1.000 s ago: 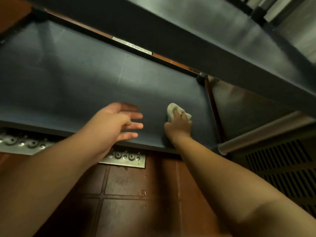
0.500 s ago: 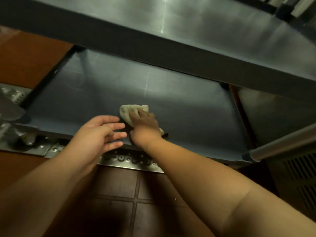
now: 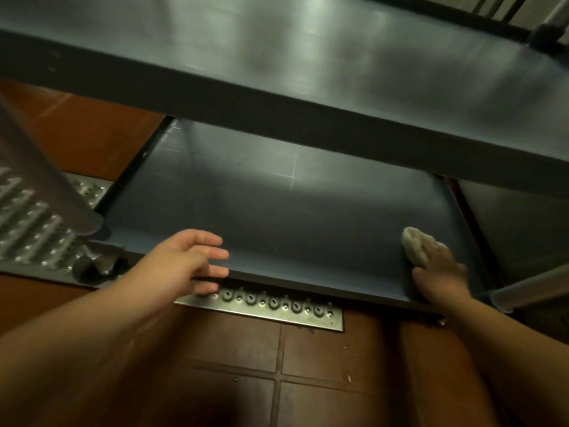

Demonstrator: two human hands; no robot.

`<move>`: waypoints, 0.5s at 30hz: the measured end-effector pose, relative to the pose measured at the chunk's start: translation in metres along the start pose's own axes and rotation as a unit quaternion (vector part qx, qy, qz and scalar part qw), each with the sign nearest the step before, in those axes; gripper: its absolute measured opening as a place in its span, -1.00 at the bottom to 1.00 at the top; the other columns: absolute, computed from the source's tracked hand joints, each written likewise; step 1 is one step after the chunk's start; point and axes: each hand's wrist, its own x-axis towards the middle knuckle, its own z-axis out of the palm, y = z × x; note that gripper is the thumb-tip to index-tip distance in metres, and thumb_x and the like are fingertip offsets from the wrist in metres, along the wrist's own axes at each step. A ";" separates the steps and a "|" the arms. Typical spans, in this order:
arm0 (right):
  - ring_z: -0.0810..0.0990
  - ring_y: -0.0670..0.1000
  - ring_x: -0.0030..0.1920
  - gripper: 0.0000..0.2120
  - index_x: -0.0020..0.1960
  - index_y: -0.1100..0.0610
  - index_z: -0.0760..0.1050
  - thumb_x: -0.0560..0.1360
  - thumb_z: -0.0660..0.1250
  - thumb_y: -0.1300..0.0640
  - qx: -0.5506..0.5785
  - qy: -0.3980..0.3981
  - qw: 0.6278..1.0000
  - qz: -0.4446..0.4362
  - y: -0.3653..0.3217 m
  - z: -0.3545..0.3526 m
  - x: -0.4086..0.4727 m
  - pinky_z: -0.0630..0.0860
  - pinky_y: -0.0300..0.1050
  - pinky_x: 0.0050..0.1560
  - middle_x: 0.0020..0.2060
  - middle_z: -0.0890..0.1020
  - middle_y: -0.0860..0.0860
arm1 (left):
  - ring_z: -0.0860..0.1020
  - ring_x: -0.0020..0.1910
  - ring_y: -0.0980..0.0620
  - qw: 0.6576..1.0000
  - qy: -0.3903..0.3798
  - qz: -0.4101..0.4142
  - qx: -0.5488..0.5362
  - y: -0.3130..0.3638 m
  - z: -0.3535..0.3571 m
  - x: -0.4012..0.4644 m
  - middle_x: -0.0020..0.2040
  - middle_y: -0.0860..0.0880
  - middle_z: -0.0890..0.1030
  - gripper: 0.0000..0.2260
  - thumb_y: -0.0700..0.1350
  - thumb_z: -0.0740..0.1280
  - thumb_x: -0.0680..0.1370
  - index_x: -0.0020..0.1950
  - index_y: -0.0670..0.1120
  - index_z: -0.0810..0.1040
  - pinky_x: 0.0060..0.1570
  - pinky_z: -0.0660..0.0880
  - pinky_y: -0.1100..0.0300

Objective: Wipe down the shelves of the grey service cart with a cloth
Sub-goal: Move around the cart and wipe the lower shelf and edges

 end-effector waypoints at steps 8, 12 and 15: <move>0.30 0.35 0.37 -0.30 0.56 0.05 0.17 0.46 0.31 0.10 0.092 -0.011 0.995 -0.042 -0.174 0.009 -0.031 0.33 0.15 0.36 0.50 0.24 0.15 | 0.63 -0.03 -0.17 0.997 0.067 0.004 0.032 0.022 -0.121 -0.027 0.10 -0.21 0.62 -0.72 -0.42 0.13 0.55 0.16 -0.19 0.49 0.05 0.54 -0.14; 0.25 0.24 0.44 -0.24 0.59 -0.04 0.03 0.48 0.31 0.05 0.072 -0.058 0.984 -0.151 -0.327 0.004 -0.108 0.30 0.14 0.39 0.52 0.14 0.10 | 0.65 -0.07 -0.13 0.997 0.068 0.004 0.029 0.019 -0.150 -0.035 0.08 -0.18 0.63 -0.74 -0.39 0.14 0.57 0.16 -0.17 0.50 -0.02 0.58 -0.08; 0.27 0.23 0.43 -0.28 0.56 -0.10 0.10 0.46 0.29 0.07 0.116 -0.114 0.944 -0.286 -0.412 0.015 -0.156 0.29 0.05 0.38 0.52 0.18 0.08 | 0.66 -0.05 -0.14 0.997 0.071 0.002 -0.002 0.018 -0.157 -0.038 0.08 -0.18 0.63 -0.71 -0.43 0.15 0.55 0.16 -0.17 0.50 -0.07 0.60 -0.03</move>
